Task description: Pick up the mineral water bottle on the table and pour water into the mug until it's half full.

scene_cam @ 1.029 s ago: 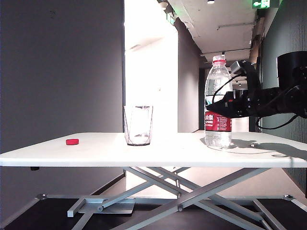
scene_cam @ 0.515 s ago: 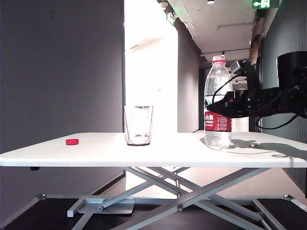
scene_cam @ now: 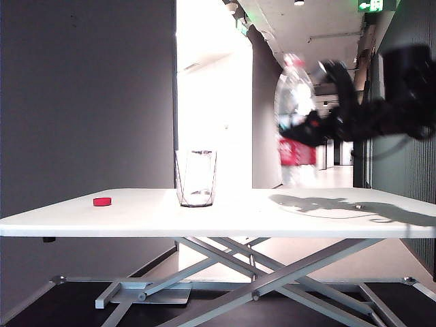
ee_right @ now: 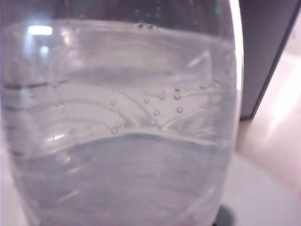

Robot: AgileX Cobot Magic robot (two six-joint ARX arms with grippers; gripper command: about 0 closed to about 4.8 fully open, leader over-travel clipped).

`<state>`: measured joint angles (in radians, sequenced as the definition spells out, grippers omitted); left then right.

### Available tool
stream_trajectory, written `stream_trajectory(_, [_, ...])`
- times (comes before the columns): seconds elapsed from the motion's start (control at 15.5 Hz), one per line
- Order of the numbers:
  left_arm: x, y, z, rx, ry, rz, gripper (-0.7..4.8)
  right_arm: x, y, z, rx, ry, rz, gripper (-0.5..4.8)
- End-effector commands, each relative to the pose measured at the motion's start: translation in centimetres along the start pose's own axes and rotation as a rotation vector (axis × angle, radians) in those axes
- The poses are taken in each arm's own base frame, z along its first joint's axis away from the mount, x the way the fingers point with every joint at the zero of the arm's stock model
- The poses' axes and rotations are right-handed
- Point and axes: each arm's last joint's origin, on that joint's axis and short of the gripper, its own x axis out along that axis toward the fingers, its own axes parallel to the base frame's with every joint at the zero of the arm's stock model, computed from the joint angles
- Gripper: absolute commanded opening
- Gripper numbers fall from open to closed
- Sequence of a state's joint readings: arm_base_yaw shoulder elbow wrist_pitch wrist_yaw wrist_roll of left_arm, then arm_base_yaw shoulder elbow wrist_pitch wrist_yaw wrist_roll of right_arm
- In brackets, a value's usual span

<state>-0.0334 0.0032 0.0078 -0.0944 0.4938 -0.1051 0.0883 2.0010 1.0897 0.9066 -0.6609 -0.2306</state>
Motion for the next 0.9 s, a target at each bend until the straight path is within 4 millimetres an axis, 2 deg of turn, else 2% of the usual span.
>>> stream_trajectory(0.06, [0.0,0.0,0.1,0.006,-0.005,-0.007,-0.05,0.9,0.7,2.1,-0.087,-0.029,-0.069,2.63])
stream_trajectory(0.39, [0.0,-0.1,0.1,0.002,-0.003,-0.010,-0.05,3.8,3.6,3.0,-0.096,0.085,-0.152,2.63])
stream_trajectory(0.64, [0.0,-0.1,0.1,0.002,-0.003,-0.010,-0.05,6.4,6.4,4.8,-0.242,0.195,-0.251,2.60])
stream_trajectory(0.9, [0.0,-0.1,0.1,0.002,-0.003,-0.009,-0.05,8.1,7.8,6.5,-0.392,0.325,-0.351,2.59])
